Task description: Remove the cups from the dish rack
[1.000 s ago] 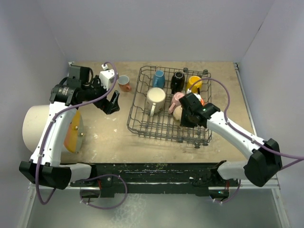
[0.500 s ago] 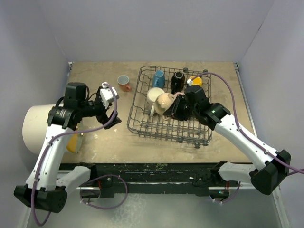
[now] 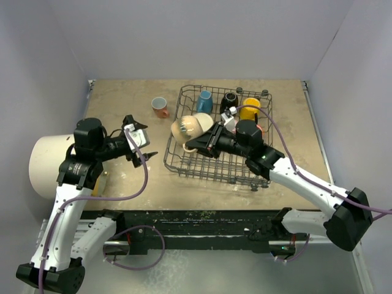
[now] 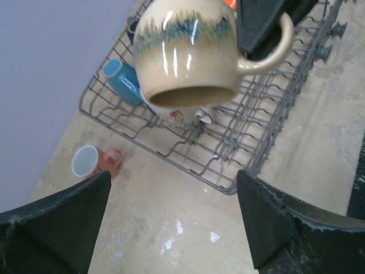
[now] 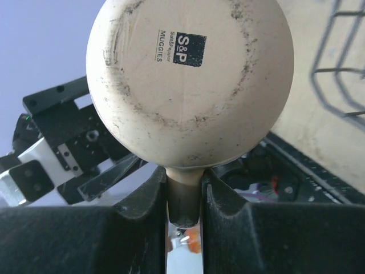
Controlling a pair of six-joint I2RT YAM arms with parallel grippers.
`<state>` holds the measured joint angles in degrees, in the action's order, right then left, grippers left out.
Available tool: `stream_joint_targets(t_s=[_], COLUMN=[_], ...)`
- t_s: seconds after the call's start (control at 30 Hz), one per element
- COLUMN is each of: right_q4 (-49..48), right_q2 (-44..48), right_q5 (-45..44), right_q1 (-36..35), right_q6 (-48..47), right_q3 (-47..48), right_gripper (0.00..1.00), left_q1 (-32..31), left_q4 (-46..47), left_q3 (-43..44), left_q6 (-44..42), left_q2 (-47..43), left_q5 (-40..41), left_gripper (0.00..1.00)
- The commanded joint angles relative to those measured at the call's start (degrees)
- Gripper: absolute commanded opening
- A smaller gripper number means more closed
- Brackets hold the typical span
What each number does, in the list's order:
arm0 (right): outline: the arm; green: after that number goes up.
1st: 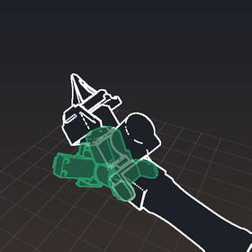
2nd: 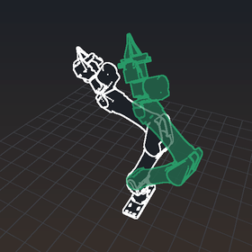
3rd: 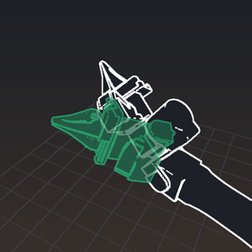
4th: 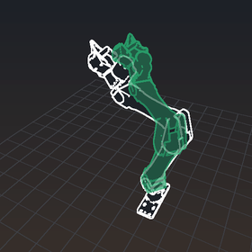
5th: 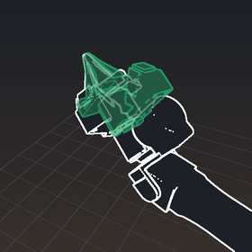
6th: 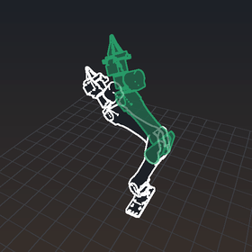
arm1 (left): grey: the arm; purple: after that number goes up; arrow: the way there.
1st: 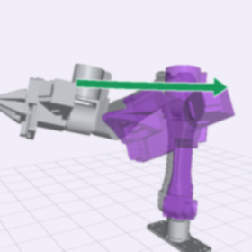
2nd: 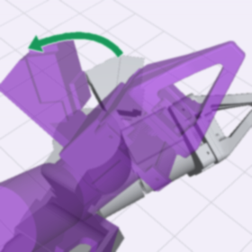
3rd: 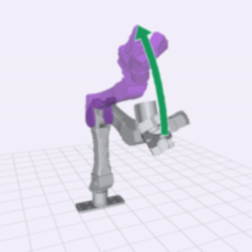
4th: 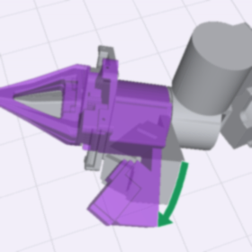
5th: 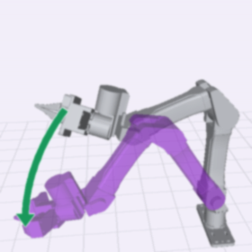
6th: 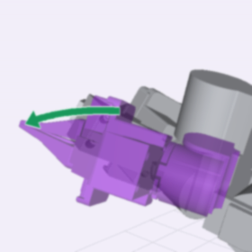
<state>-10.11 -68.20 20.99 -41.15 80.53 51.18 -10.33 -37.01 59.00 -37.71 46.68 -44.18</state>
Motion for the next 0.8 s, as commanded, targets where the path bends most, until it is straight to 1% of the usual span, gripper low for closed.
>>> stream_joint_targets(t_s=[0.0, 0.17, 0.3, 0.37, 0.43, 0.67, 0.77], right_q4=[-21.38, -27.35, -31.66, -33.41, -36.06, -41.92, -41.27], right_q2=[1.46, -0.31, -2.01, -2.63, -3.12, -5.14, -5.90], right_q5=[1.51, -1.59, -3.98, -4.70, -5.57, -7.70, -7.81], right_q1=[-4.17, -8.86, -12.30, -13.58, -14.74, -18.35, -19.08], right_q6=[6.77, 9.28, 10.72, 11.08, 11.83, 12.55, 12.59], right_q3=[1.67, 1.73, 1.77, 1.91, 1.74, 3.36, 4.85], right_gripper=[0.00, 0.00, 0.00, 0.00, 0.00, 0.00, 0.00], left_q1=[-0.31, -0.31, -0.31, -0.26, -0.29, -0.31, -0.31], left_q4=[11.75, 16.72, 21.42, 21.91, 21.29, 21.41, 21.45], left_q3=[-0.65, -1.87, -1.76, -0.77, 0.43, 2.78, 3.54], left_q6=[1.64, 4.65, 9.08, 10.74, 11.71, 15.19, 15.98], left_q2=[-0.96, -2.00, -3.18, -3.34, -3.27, -2.81, -2.47], left_q5=[-3.27, -5.51, -4.08, -3.91, -4.85, -6.97, -6.70], left_gripper=[0.91, 0.87, 0.87, 0.86, 0.82, 0.51, 0.37])
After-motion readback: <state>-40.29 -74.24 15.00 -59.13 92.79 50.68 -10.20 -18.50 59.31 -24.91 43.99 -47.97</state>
